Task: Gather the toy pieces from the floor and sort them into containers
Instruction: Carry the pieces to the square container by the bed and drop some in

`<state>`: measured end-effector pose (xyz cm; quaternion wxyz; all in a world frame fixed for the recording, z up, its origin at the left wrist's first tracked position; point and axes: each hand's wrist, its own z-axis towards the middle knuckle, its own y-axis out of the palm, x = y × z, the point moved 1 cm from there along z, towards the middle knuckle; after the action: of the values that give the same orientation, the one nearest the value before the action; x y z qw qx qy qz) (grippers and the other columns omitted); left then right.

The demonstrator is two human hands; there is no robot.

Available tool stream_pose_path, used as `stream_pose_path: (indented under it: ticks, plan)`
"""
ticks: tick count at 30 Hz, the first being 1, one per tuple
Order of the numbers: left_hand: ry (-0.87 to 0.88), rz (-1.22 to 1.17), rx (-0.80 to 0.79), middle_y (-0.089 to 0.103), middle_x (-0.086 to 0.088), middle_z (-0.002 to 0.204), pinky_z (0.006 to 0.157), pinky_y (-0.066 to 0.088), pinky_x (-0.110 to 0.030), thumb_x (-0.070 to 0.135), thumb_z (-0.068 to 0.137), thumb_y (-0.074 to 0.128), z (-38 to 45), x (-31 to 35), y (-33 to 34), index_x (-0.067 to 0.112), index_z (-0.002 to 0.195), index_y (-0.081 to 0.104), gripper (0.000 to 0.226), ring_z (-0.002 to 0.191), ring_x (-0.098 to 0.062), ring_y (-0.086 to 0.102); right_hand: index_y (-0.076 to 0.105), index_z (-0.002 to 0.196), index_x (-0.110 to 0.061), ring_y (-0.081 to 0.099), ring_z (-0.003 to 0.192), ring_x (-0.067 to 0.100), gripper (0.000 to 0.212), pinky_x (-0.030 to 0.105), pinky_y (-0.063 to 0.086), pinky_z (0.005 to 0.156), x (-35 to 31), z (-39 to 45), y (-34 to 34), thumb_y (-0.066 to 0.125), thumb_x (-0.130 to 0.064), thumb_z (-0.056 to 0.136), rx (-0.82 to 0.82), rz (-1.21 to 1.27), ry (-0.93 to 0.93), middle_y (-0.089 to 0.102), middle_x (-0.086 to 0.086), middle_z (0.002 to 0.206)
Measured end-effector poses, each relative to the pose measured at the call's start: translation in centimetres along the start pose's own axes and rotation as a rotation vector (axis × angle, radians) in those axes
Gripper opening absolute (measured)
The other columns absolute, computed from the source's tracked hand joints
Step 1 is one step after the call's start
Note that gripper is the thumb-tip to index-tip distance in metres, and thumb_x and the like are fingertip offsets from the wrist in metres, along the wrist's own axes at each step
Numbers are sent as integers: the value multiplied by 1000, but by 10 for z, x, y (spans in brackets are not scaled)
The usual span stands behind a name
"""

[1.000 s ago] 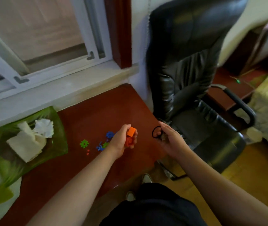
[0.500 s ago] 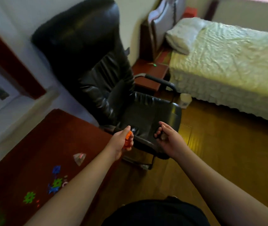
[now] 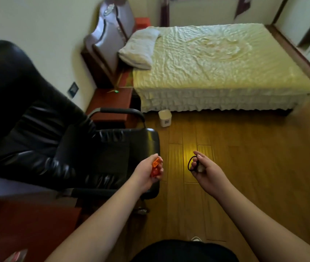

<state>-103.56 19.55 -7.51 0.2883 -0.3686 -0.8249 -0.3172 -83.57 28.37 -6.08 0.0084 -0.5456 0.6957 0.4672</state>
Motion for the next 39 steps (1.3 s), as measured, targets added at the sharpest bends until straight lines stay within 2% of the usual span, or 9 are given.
stream_pose_path:
  ticks: [6, 10, 16, 21, 27, 39]
  plan:
    - [-45, -36, 75, 62, -4, 70, 52, 48, -26, 37, 91, 55, 37, 11, 61, 16, 76, 69, 30, 64, -16, 61, 58, 123, -7, 63, 69, 14, 29, 29, 56, 70, -53, 25, -30, 50, -10, 96, -19, 22, -4, 67, 6, 78]
    - [-59, -38, 127, 64, -4, 72, 54, 51, -28, 37, 90, 55, 61, 18, 72, 16, 74, 71, 30, 64, -16, 64, 58, 123, -7, 63, 71, 15, 28, 29, 55, 74, -70, 47, -29, 50, -9, 95, -23, 36, 1, 66, 8, 82]
    - [-89, -93, 183, 67, -8, 73, 56, 53, -31, 36, 89, 57, 119, 40, 74, 12, 79, 71, 30, 64, -20, 66, 59, 122, -8, 63, 71, 15, 27, 29, 55, 71, -92, 98, -13, 51, -10, 96, 6, 33, 3, 63, 10, 88]
    - [-78, -88, 164, 70, -8, 76, 59, 55, -34, 33, 85, 62, 185, 67, 69, 12, 85, 72, 23, 68, -21, 70, 56, 123, -7, 61, 68, 15, 28, 29, 55, 66, -120, 154, 10, 49, -8, 96, 19, -22, 1, 63, 8, 80]
    - [-119, -50, 123, 67, -5, 70, 58, 55, -33, 34, 84, 62, 255, 119, 68, 13, 85, 69, 21, 65, -19, 68, 54, 124, -5, 57, 72, 15, 29, 28, 54, 69, -165, 214, 40, 48, -7, 96, 55, -33, -15, 58, 9, 87]
    - [-154, -11, 76, 61, -1, 62, 47, 45, -24, 35, 89, 55, 357, 206, 75, 13, 82, 62, 23, 56, -15, 59, 56, 121, -6, 59, 69, 15, 27, 30, 53, 70, -210, 316, 63, 48, -7, 96, 173, -80, -72, 60, 7, 83]
